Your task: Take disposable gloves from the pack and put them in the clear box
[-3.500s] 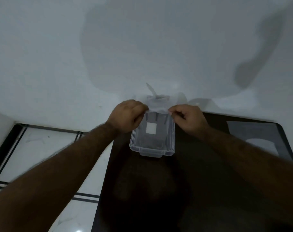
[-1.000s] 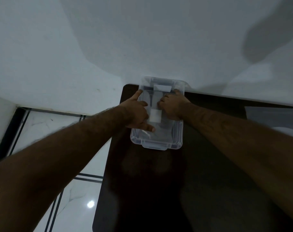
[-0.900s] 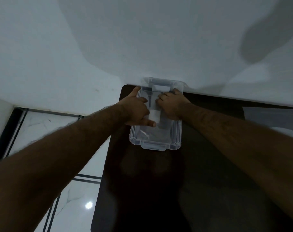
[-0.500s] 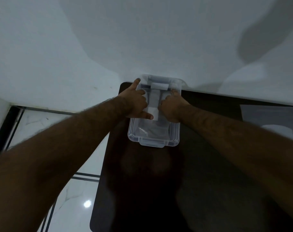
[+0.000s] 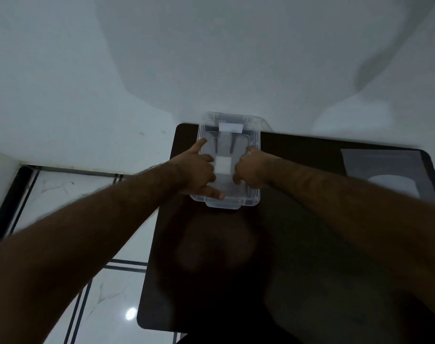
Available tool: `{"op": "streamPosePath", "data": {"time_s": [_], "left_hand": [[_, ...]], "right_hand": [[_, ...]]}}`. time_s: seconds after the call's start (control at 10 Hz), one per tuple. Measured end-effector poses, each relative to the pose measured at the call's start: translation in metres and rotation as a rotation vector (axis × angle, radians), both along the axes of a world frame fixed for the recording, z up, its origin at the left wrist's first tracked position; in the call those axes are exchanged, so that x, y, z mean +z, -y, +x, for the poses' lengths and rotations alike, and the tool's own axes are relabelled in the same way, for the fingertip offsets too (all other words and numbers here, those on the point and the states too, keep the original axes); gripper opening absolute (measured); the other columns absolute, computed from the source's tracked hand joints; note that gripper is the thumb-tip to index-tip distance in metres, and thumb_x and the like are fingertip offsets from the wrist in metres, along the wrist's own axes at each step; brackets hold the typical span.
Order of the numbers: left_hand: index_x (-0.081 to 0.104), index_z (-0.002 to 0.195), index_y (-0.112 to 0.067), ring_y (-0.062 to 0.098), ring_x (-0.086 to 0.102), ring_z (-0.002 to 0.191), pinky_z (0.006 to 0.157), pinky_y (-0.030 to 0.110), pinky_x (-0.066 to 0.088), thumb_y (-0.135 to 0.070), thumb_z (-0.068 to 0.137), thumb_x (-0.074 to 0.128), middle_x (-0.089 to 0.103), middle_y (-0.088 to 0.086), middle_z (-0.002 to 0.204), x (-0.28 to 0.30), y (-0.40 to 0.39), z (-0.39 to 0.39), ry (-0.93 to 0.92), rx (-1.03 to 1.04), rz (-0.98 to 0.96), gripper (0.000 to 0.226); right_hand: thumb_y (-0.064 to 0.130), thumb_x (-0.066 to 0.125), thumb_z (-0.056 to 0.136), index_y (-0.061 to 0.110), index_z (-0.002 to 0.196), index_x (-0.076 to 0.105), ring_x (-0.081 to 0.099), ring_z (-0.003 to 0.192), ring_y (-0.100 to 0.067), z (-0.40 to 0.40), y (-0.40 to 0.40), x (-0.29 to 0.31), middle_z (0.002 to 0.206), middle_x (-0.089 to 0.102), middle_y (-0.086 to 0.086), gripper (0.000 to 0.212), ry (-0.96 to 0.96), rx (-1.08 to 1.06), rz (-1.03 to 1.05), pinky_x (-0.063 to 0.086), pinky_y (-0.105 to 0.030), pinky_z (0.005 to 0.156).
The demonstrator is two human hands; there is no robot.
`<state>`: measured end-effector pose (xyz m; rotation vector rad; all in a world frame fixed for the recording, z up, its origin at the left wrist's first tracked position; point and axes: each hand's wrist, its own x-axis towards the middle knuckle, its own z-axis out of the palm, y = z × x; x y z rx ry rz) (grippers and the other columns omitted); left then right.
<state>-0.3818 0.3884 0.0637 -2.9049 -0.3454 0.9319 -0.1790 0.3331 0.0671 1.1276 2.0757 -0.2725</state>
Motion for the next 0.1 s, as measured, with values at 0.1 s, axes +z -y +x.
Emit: {"op": "streamPosePath", "data": {"time_s": [0.1], "left_hand": [[0.070, 0.134, -0.035, 0.022, 0.039, 0.156, 0.124, 0.072, -0.011, -0.091, 0.081, -0.019, 0.070, -0.008, 0.140, 0.0236, 0.0159, -0.0095, 0.132, 0.029, -0.014, 0.117]], "right_hand": [[0.019, 0.066, 0.100, 0.034, 0.145, 0.059, 0.052, 0.142, -0.027, 0.0099, 0.0186, 0.0248, 0.145, 0.064, 0.000, 0.048, -0.121, -0.084, 0.109, 0.019, -0.062, 0.128]]}}
